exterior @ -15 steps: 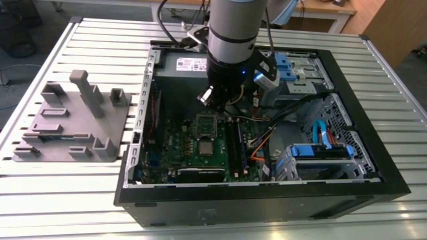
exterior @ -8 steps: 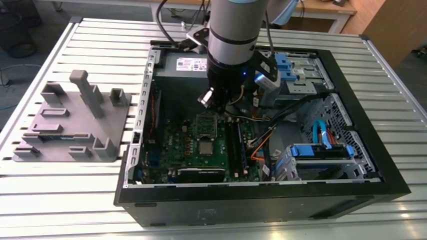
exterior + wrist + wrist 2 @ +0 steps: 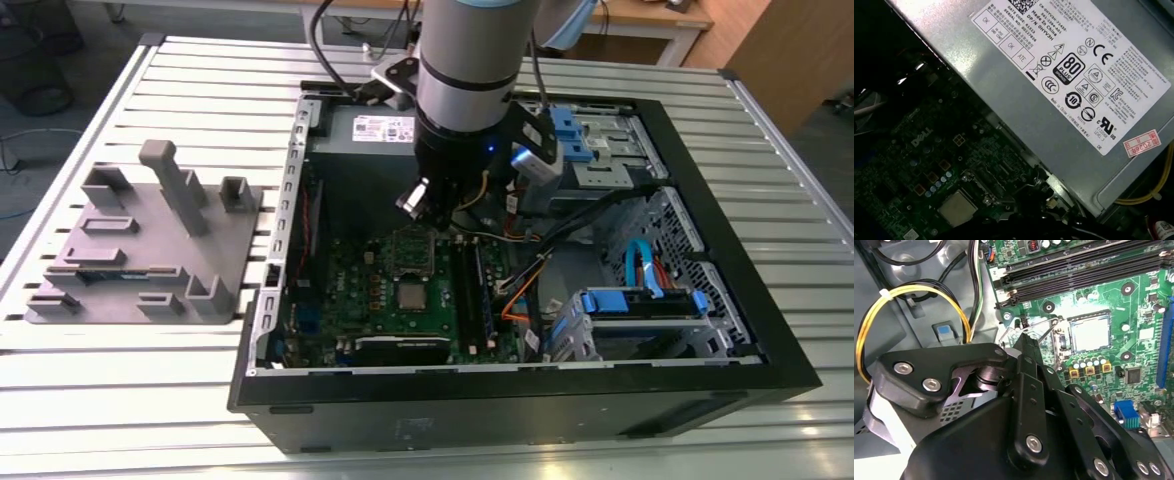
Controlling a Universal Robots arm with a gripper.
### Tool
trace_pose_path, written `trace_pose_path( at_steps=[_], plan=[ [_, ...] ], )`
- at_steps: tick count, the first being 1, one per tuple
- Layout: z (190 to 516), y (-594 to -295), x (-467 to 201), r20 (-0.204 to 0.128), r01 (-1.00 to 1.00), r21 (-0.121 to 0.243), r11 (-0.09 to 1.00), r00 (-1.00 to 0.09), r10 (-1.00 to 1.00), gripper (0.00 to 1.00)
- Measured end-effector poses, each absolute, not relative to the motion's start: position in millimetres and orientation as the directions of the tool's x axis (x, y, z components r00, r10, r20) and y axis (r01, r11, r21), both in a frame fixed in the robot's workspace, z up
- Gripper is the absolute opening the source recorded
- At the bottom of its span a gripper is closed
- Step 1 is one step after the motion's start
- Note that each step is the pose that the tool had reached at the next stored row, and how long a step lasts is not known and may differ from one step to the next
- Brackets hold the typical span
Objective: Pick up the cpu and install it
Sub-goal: 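Close the cpu cover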
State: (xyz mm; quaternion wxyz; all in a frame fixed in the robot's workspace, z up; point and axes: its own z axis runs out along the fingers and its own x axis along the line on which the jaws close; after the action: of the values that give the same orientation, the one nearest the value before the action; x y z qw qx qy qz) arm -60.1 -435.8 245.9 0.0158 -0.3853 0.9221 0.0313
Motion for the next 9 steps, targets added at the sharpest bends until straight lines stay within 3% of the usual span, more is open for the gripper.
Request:
trace_pose_path(
  at_steps=[9],
  plan=[
    [247.9, -440.6, -60.1, -0.053, -0.728, 0.046, 0.684, -0.685, -0.726, 0.11]
  ],
)
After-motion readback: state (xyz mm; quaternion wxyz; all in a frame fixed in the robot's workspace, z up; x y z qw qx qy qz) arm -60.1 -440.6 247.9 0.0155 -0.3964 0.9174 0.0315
